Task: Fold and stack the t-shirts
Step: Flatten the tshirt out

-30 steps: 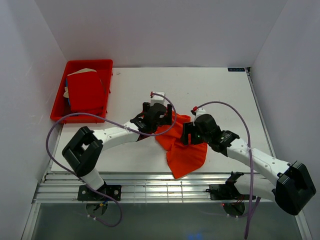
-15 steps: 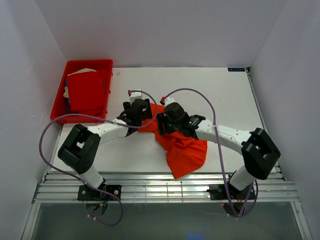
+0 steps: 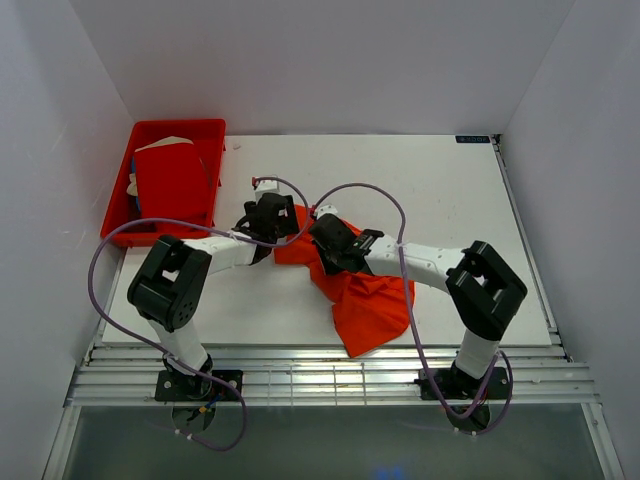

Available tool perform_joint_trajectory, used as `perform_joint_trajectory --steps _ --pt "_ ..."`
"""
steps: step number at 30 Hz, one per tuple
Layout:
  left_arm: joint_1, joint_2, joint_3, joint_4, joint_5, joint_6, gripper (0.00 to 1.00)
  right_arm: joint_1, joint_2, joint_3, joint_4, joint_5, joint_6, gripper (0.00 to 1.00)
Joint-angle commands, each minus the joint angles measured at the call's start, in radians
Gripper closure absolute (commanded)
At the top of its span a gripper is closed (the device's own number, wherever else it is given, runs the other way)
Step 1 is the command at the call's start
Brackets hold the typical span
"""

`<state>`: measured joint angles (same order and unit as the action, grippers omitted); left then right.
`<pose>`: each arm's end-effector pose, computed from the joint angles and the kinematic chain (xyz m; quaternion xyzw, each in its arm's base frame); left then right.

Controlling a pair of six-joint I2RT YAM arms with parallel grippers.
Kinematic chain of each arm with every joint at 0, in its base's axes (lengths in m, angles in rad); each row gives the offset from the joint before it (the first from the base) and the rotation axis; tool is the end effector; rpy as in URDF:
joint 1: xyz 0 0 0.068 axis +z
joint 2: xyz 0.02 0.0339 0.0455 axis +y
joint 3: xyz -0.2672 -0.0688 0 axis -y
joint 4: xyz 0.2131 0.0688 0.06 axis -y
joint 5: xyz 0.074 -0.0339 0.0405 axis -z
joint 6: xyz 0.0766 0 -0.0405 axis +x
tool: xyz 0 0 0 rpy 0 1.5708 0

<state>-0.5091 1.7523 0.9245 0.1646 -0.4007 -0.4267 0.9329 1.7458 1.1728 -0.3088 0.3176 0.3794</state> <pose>0.3381 -0.1545 0.1710 -0.0509 0.8837 -0.0341 0.4641 0.2404 0.2841 0.1982 -0.2026 0.9086 0.0855 0.3550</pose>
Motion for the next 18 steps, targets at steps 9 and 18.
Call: perform_joint_trajectory --steps 9,18 --pt "0.018 0.000 -0.009 0.072 0.106 -0.001 0.18 0.033 0.070 0.103 -0.090 0.092 0.027 0.44" --pt "0.018 -0.011 -0.026 0.076 0.105 -0.001 0.18 0.037 0.069 0.133 -0.075 0.109 0.030 0.24"
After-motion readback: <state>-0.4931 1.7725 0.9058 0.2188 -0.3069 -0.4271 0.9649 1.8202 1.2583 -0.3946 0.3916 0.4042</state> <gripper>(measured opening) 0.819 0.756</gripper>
